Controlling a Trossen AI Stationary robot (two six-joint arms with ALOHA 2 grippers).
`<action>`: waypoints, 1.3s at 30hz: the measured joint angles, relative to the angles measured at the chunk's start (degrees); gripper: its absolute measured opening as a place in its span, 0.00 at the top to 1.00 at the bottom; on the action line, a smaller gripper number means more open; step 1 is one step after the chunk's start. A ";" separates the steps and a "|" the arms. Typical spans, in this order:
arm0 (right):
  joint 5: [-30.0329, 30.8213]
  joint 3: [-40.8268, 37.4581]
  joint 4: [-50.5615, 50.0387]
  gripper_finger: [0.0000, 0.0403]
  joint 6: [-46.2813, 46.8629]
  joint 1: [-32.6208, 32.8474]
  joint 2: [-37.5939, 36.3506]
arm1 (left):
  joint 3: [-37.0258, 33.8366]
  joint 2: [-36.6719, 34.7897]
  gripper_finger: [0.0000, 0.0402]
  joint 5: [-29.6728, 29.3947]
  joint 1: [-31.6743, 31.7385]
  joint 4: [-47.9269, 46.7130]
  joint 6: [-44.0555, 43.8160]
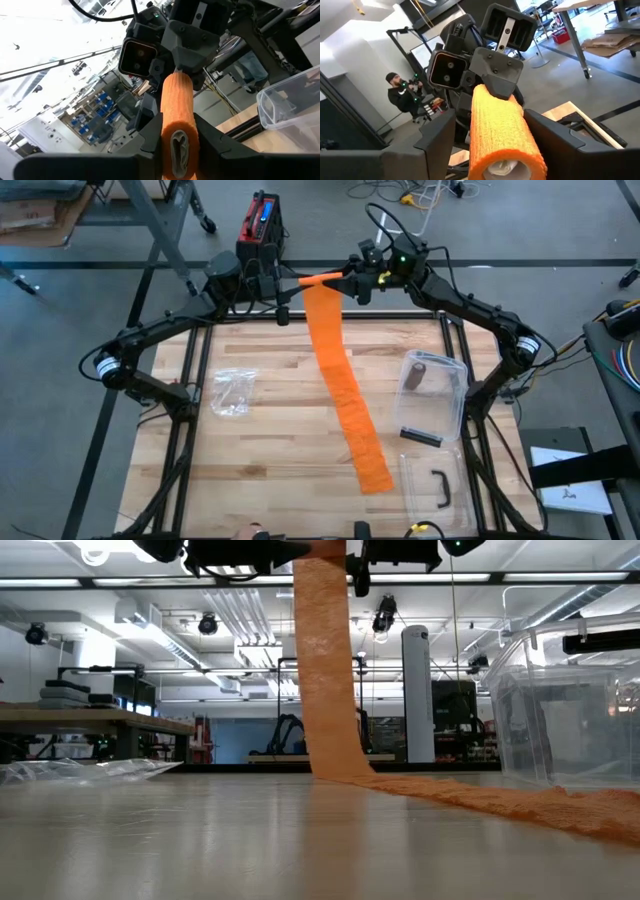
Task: Roll bandage
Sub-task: Roll the orange bandage
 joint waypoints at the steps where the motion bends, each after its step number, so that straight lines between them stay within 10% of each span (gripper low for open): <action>1: 0.00 0.00 -0.12 0.46 -0.11 0.00 0.00 | 0.00 0.00 0.84 -0.02 0.00 0.00 -0.11; 23: 1.25 0.00 -0.77 0.74 -6.76 0.02 0.00 | -0.01 -0.02 0.56 -0.85 0.07 -0.19 -10.03; 39: 1.49 0.00 -0.37 0.79 -24.05 0.53 -0.02 | 12.32 4.48 0.40 5.99 0.35 -16.78 -37.33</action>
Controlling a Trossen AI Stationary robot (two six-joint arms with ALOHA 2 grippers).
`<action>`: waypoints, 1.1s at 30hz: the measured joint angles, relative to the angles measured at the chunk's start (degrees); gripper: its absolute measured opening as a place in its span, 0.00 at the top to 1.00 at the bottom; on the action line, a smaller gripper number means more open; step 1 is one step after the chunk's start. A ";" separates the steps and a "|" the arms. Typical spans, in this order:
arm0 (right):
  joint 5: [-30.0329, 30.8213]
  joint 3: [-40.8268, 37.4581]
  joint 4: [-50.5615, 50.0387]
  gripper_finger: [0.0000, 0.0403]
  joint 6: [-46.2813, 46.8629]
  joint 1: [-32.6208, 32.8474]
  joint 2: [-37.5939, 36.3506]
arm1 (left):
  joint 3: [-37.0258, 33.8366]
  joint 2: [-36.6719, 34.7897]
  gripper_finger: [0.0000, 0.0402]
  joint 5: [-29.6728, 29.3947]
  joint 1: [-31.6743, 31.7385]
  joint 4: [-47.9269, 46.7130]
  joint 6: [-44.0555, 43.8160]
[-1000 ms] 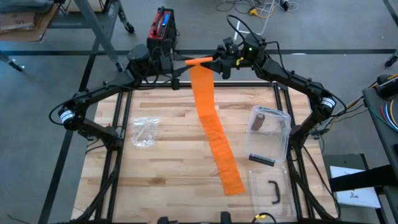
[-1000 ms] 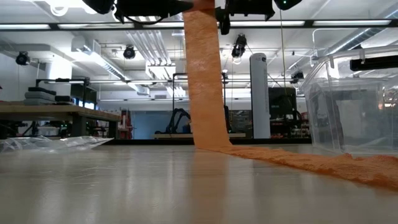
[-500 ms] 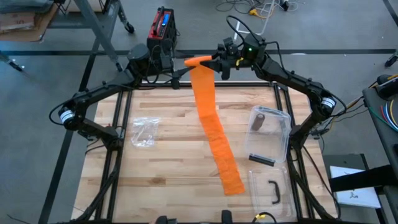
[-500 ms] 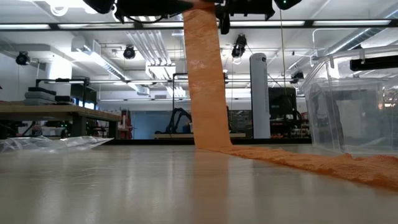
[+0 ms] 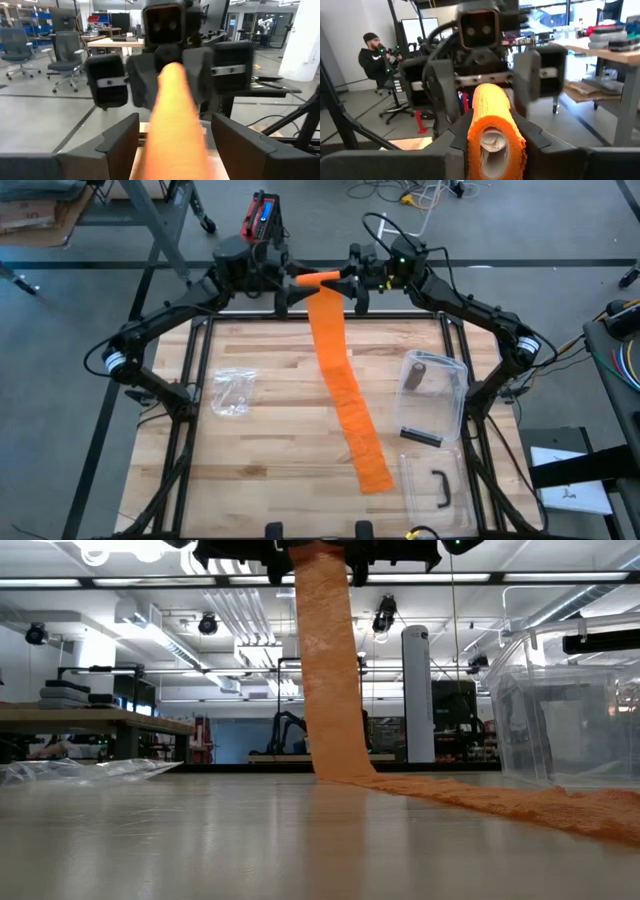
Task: Roll bandage
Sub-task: Roll the orange bandage
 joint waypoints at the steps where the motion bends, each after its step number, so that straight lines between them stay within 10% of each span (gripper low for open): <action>1: 0.00 0.00 0.01 0.79 -0.12 0.02 0.00 | 0.25 0.47 0.40 0.00 0.06 0.00 0.00; 33: 0.39 0.02 1.90 0.82 -1.93 0.02 -0.15 | -0.95 -0.42 0.73 1.32 0.76 4.96 -4.91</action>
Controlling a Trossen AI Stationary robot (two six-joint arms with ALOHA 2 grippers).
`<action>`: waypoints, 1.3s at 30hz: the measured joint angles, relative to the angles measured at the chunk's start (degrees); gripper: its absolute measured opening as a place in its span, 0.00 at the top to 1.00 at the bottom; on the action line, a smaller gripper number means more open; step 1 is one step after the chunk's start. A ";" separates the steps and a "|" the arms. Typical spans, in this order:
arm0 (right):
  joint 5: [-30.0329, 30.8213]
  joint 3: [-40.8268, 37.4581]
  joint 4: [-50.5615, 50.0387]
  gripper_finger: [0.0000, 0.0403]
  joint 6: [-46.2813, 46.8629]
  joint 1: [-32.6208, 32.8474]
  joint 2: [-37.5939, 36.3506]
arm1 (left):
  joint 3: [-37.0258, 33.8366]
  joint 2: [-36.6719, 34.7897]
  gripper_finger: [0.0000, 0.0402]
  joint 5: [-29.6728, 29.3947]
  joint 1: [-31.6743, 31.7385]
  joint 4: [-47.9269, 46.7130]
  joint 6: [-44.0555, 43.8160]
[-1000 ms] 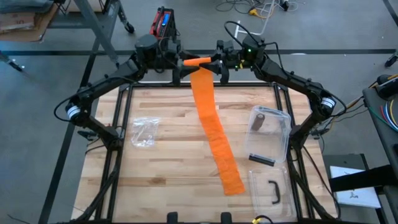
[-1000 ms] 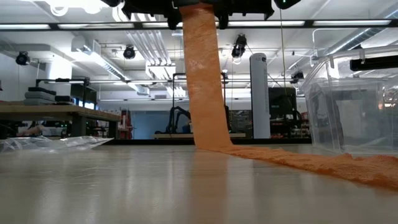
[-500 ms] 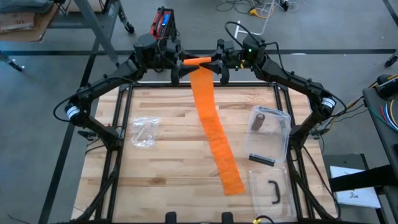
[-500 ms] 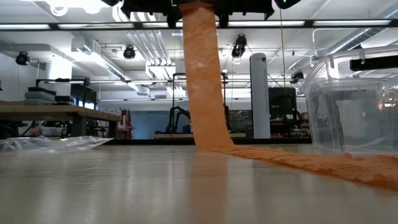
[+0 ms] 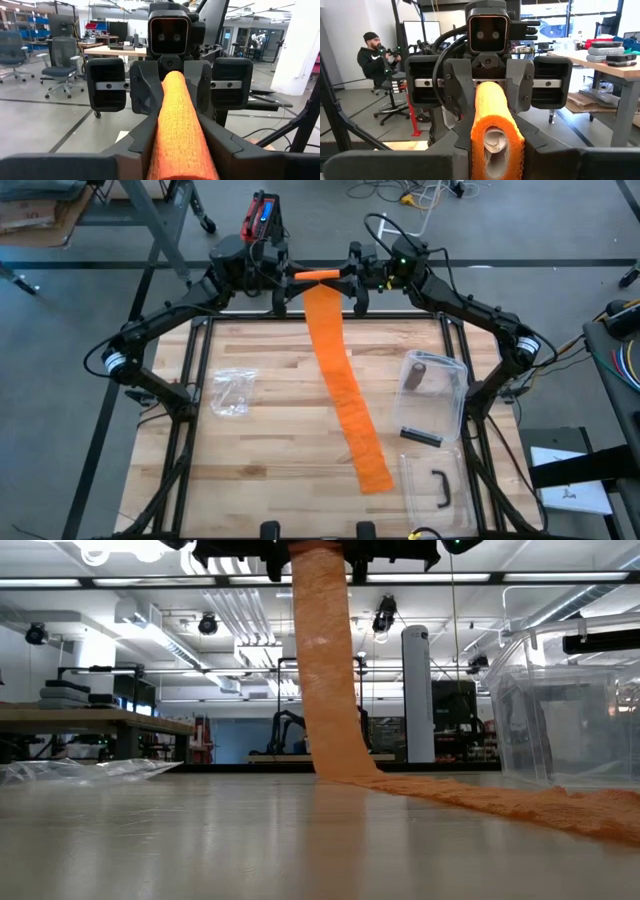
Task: Roll bandage
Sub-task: Roll the orange bandage
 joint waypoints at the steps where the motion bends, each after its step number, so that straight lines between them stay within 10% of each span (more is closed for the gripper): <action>1: 0.06 0.00 0.15 0.82 0.38 -0.02 -0.02 | 0.00 0.00 0.74 -0.01 0.02 0.00 0.56; 13: 0.44 0.02 1.13 0.82 2.88 0.07 -0.02 | 0.00 -0.90 0.79 -0.02 0.59 0.61 6.47; 39: -0.71 0.02 -1.63 0.32 19.38 -0.17 -0.07 | 0.11 -1.27 0.81 -0.38 0.74 -2.24 27.55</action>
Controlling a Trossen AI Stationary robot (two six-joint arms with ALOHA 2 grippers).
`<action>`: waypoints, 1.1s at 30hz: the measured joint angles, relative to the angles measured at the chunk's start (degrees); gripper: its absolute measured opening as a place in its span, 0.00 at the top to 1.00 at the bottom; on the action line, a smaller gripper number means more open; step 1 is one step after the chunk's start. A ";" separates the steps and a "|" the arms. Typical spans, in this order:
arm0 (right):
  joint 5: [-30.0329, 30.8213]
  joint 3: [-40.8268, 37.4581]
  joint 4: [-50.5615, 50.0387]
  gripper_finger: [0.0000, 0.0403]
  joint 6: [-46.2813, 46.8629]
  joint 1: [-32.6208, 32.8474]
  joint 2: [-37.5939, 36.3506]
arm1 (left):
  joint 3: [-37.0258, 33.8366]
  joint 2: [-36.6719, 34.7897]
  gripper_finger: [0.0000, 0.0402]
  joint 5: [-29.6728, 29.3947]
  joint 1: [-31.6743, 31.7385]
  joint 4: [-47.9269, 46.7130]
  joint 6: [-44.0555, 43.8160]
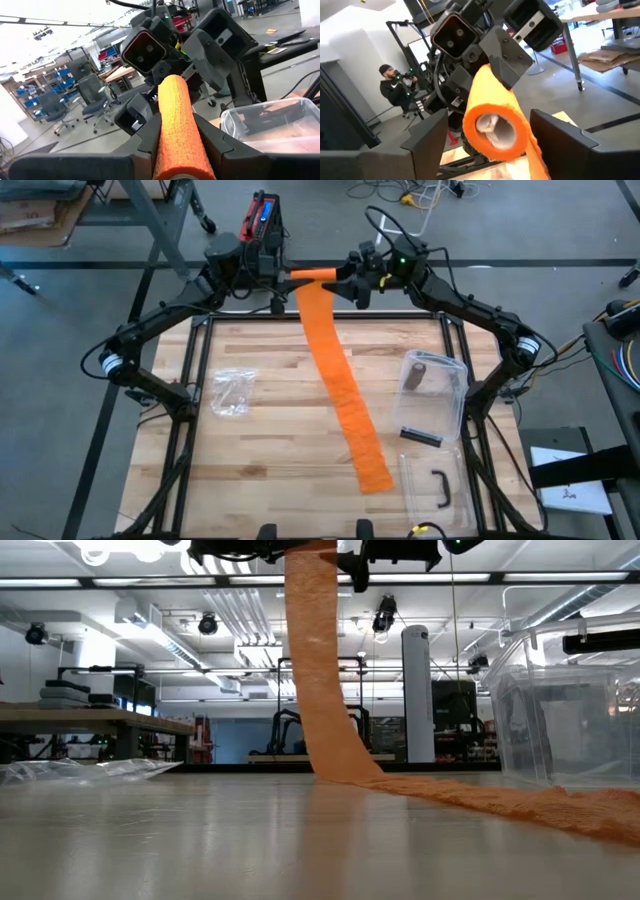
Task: Roll bandage
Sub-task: Roll the orange bandage
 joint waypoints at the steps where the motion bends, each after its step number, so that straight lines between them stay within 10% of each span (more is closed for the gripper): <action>1: -0.12 -0.01 -0.21 0.31 -0.92 0.00 0.00 | 0.00 0.02 0.81 0.00 -0.01 0.10 -0.03; 33: -3.19 8.37 -8.52 0.30 0.44 0.02 4.63 | 0.00 0.24 0.81 -5.25 -1.86 -4.10 11.54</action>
